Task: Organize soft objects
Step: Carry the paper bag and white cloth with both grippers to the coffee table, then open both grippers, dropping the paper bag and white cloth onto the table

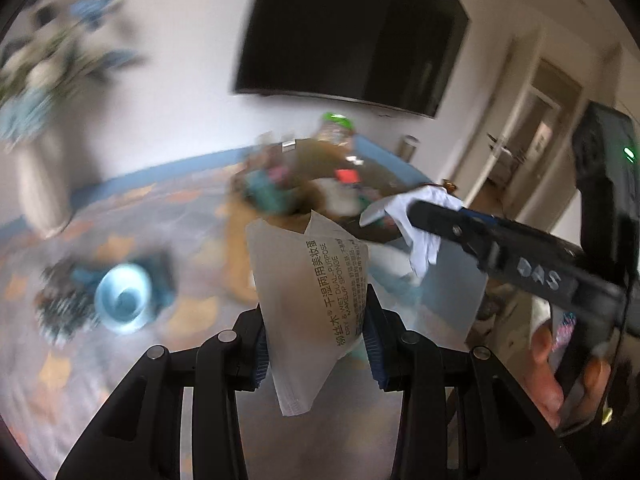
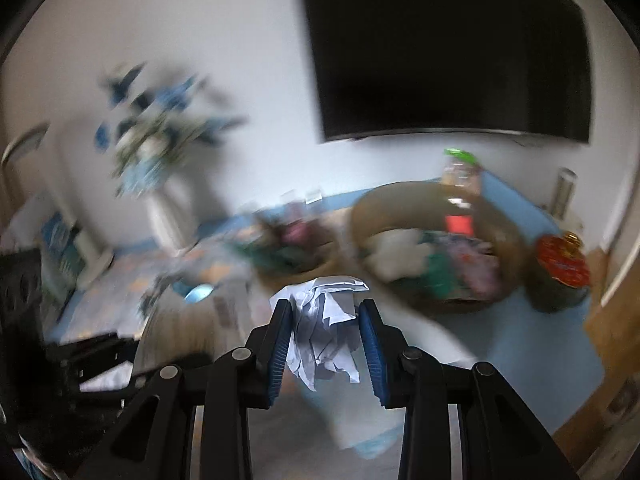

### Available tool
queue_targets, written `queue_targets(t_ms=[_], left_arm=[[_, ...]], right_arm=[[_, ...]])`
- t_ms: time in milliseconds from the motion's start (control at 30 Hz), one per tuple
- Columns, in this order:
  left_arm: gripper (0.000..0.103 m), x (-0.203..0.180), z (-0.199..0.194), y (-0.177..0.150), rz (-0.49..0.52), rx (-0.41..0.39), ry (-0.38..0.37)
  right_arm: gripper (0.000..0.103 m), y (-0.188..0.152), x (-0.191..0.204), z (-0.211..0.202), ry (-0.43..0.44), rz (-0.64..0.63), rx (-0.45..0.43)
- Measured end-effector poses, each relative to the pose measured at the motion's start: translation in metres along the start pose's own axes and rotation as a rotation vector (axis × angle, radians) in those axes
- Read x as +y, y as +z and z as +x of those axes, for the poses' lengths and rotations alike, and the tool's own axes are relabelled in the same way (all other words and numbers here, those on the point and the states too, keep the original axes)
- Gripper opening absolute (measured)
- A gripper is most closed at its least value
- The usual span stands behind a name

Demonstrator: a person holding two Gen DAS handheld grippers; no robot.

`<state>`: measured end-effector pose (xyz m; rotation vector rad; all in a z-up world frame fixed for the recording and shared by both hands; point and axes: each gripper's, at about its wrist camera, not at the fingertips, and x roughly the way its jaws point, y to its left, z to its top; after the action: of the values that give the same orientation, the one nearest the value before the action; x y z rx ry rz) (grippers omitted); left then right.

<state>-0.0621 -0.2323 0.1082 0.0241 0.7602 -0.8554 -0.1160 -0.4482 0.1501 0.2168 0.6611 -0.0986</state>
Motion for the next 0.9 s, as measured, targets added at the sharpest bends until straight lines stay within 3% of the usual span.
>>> queue_targets(t_ms=[200,367,700,767,833,900], left_arm=[[0.036,-0.047,0.036,0.036,0.068,0.013,-0.01],[0.036,-0.067,0.062,0.07,0.013,0.016,-0.005],[0.037,-0.076,0.121,0.118,-0.072,0.011,0.047],[0.045,-0.078,0.13,0.125,-0.068,0.0,0.065],[0.06,-0.08,0.136,0.13,-0.058,-0.033,0.105],[0.072,-0.079,0.14,0.131,-0.067,-0.043,0.123]], right_arm=[[0.034,0.027,-0.076,-0.001,-0.111,0.133,-0.035],[0.034,0.056,-0.114,0.012,-0.169,0.179,-0.043],[0.034,0.103,-0.154,0.078,-0.157,0.286,0.009],[0.034,0.108,-0.158,0.091,-0.149,0.298,0.032],[0.038,0.111,-0.165,0.104,-0.135,0.305,0.07],[0.048,0.113,-0.172,0.112,-0.108,0.312,0.106]])
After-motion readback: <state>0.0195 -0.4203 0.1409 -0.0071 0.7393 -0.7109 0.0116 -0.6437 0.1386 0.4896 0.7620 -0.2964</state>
